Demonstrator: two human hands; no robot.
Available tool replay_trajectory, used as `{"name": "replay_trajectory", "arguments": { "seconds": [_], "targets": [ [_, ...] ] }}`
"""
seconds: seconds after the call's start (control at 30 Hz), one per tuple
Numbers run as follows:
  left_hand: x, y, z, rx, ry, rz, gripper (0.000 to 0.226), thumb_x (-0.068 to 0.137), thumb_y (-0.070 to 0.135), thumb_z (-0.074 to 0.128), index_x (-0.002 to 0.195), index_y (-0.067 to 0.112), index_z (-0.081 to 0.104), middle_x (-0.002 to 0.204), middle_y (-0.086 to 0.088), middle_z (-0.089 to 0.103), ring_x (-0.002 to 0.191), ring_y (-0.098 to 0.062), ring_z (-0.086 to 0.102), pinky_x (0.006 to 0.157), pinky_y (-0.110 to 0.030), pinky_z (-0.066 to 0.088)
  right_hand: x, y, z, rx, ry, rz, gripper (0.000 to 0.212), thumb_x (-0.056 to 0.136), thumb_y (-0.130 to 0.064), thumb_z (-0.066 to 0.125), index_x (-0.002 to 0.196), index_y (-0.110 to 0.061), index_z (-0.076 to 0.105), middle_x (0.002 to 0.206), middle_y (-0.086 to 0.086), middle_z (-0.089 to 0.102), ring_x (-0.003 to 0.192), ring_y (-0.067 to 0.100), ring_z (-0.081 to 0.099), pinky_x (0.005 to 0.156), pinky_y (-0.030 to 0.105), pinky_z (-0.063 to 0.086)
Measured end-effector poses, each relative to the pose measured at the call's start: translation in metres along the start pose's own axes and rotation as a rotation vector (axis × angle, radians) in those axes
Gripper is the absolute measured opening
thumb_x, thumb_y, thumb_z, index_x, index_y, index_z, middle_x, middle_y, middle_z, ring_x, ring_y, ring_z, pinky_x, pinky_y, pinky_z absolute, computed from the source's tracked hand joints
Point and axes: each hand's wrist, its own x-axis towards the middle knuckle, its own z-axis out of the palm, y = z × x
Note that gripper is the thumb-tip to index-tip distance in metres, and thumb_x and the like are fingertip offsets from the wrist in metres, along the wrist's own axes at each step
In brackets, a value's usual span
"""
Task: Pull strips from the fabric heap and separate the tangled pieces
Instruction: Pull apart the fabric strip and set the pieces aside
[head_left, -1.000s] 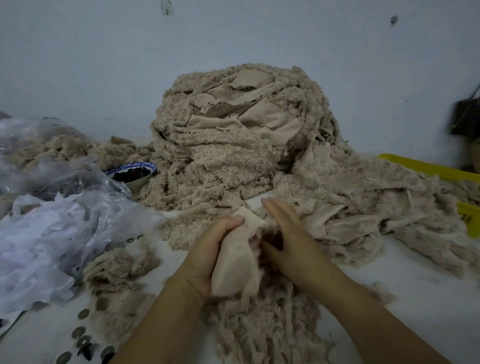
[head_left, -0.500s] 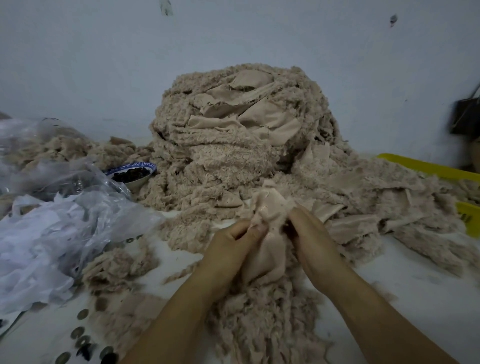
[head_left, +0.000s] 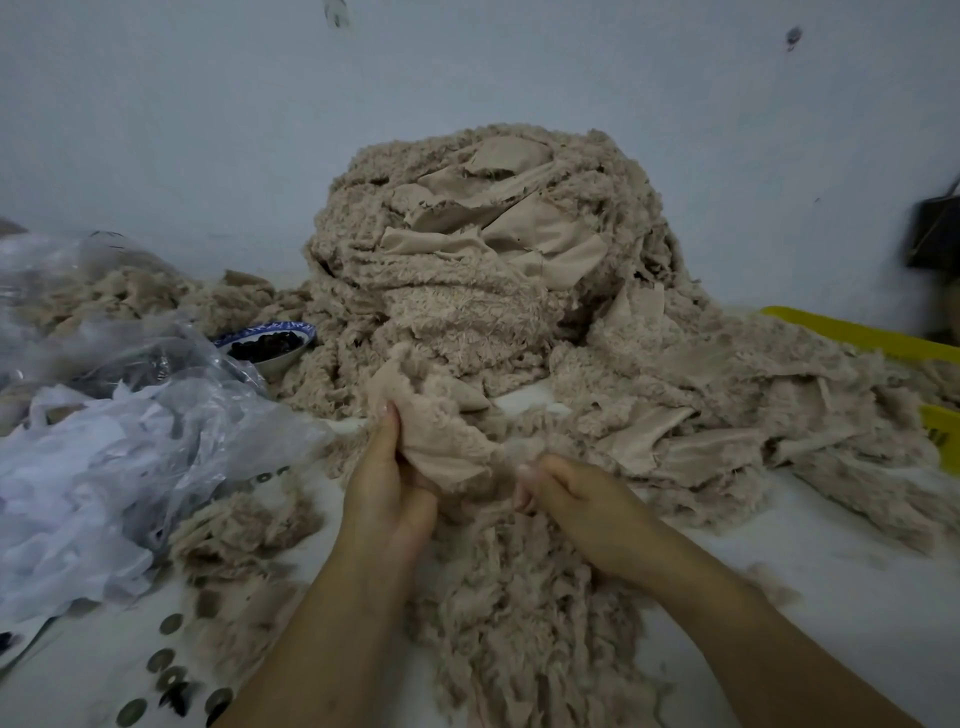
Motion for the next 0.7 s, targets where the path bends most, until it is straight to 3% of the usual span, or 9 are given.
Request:
{"name": "replay_trajectory", "arguments": {
  "seconds": [0.07, 0.1, 0.2, 0.3, 0.43, 0.57, 0.7],
  "targets": [
    [0.003, 0.000, -0.001, -0.033, 0.030, 0.010, 0.035, 0.101, 0.030, 0.053, 0.121, 0.005, 0.065, 0.113, -0.013, 0.075, 0.104, -0.020, 0.072, 0.090, -0.038, 0.058, -0.001, -0.002, -0.004, 0.106, 0.046, -0.010, 0.040, 0.102, -0.050, 0.039, 0.073, -0.039, 0.064, 0.078, -0.010, 0.066, 0.077, 0.003, 0.063, 0.078, 0.029, 0.051],
    [0.003, -0.001, -0.001, -0.046, 0.044, 0.011, 0.033, 0.102, 0.028, 0.051, 0.121, 0.004, 0.065, 0.112, -0.013, 0.075, 0.103, -0.020, 0.072, 0.089, -0.037, 0.059, -0.001, -0.002, -0.004, 0.135, 0.083, -0.017, 0.042, 0.101, -0.052, 0.038, 0.072, -0.038, 0.063, 0.068, -0.005, 0.061, 0.066, 0.007, 0.060, 0.070, 0.032, 0.050],
    [0.004, -0.003, 0.001, -0.100, 0.077, 0.017, 0.028, 0.103, 0.023, 0.051, 0.115, 0.003, 0.067, 0.107, -0.013, 0.076, 0.092, -0.018, 0.075, 0.064, -0.029, 0.061, 0.000, -0.007, -0.003, 0.229, 0.215, -0.034, 0.045, 0.102, -0.050, 0.038, 0.066, -0.036, 0.060, 0.052, -0.010, 0.043, 0.046, 0.005, 0.040, 0.057, 0.026, 0.043],
    [0.003, -0.004, 0.003, -0.130, 0.078, 0.012, 0.029, 0.104, 0.025, 0.051, 0.114, 0.003, 0.067, 0.111, -0.015, 0.075, 0.091, -0.021, 0.076, 0.060, -0.029, 0.060, 0.001, -0.011, 0.000, 0.275, 0.289, -0.036, 0.047, 0.104, -0.044, 0.040, 0.062, -0.032, 0.057, 0.047, -0.012, 0.038, 0.042, 0.003, 0.034, 0.047, 0.019, 0.034],
    [0.002, -0.005, 0.008, -0.095, -0.019, -0.025, 0.037, 0.107, 0.032, 0.045, 0.125, 0.006, 0.065, 0.118, -0.016, 0.072, 0.106, -0.029, 0.071, 0.084, -0.045, 0.060, 0.001, -0.013, 0.002, 0.342, 0.332, 0.002, 0.050, 0.104, -0.038, 0.044, 0.057, -0.028, 0.055, 0.045, -0.012, 0.037, 0.041, 0.006, 0.030, 0.046, 0.022, 0.033],
    [0.000, -0.011, 0.012, 0.036, -0.046, -0.043, 0.040, 0.104, 0.038, 0.049, 0.128, 0.011, 0.065, 0.121, -0.015, 0.071, 0.110, -0.032, 0.069, 0.090, -0.050, 0.058, 0.001, -0.012, 0.005, 0.386, 0.446, 0.109, 0.044, 0.098, -0.020, 0.047, 0.055, -0.015, 0.053, 0.044, -0.008, 0.038, 0.037, 0.006, 0.028, 0.041, 0.019, 0.031],
    [-0.003, -0.013, 0.017, 0.073, -0.089, -0.047, 0.045, 0.103, 0.041, 0.046, 0.133, 0.012, 0.061, 0.122, -0.015, 0.070, 0.112, -0.034, 0.068, 0.092, -0.051, 0.055, 0.004, -0.009, 0.005, 0.421, 0.547, 0.195, 0.036, 0.096, -0.018, 0.049, 0.063, -0.005, 0.047, 0.045, -0.006, 0.031, 0.038, 0.008, 0.022, 0.038, 0.018, 0.025]
  ]
}}
